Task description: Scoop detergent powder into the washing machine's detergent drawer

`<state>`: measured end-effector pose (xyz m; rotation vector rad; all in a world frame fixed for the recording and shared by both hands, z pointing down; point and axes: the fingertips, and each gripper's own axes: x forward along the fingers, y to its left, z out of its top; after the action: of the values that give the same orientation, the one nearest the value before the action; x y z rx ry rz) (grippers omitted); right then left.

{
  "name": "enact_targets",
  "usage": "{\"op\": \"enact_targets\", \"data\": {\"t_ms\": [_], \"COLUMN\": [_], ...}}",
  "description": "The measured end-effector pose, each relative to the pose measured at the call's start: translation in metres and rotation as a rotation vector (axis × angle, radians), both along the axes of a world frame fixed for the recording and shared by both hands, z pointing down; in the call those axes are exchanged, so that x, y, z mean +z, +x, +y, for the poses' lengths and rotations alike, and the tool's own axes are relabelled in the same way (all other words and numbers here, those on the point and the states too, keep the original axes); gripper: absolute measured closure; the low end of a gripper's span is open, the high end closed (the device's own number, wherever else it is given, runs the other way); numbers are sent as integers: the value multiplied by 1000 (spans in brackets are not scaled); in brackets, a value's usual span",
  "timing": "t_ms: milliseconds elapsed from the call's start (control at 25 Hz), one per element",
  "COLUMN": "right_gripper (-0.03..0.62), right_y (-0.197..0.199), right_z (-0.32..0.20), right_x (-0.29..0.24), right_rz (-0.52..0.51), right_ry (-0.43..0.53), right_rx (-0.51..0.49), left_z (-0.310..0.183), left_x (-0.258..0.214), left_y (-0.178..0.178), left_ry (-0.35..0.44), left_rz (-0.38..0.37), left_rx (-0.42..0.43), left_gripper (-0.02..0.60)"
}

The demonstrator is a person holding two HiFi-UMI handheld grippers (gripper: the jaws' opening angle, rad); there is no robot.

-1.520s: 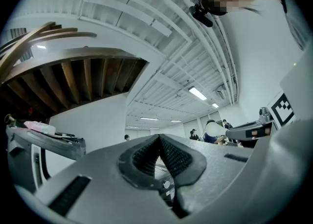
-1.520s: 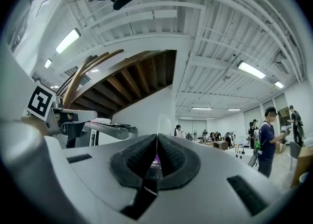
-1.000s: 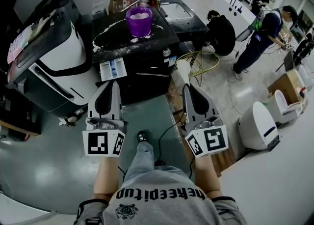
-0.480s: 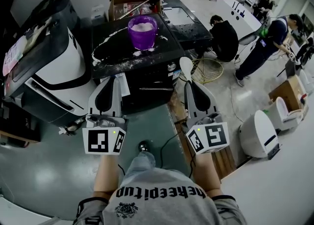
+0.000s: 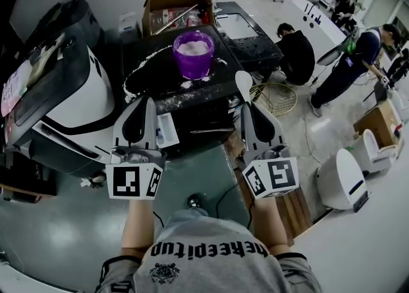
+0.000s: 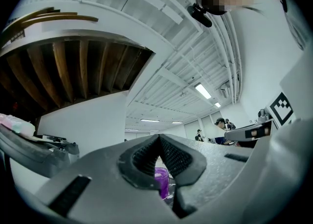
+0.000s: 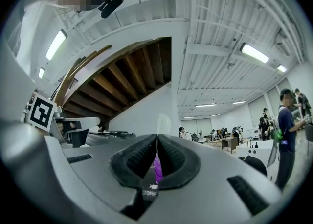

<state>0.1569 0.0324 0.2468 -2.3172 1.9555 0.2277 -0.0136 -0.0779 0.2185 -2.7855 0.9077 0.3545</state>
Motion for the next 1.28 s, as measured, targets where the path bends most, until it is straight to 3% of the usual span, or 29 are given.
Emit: {"op": "enact_targets", "data": {"t_ms": [320,800,1280], "right_gripper": [588,588,588], "right_y": [6,20,73], "right_z": [-49,-91,-168], "right_x": [9,14,6], "right_rz": [-17,-41,-45], "right_ry": [-7,-44,-74], "right_rx": [28,9,-39], "left_z": [-53,-91,-154], "left_x": [3,11,4], "left_y": [7,23,60], "left_ry": [12,-2,3], "left_rz": [-2,-17,-5], "left_rx": [26,42,-15], "left_gripper": [578,578,578]}}
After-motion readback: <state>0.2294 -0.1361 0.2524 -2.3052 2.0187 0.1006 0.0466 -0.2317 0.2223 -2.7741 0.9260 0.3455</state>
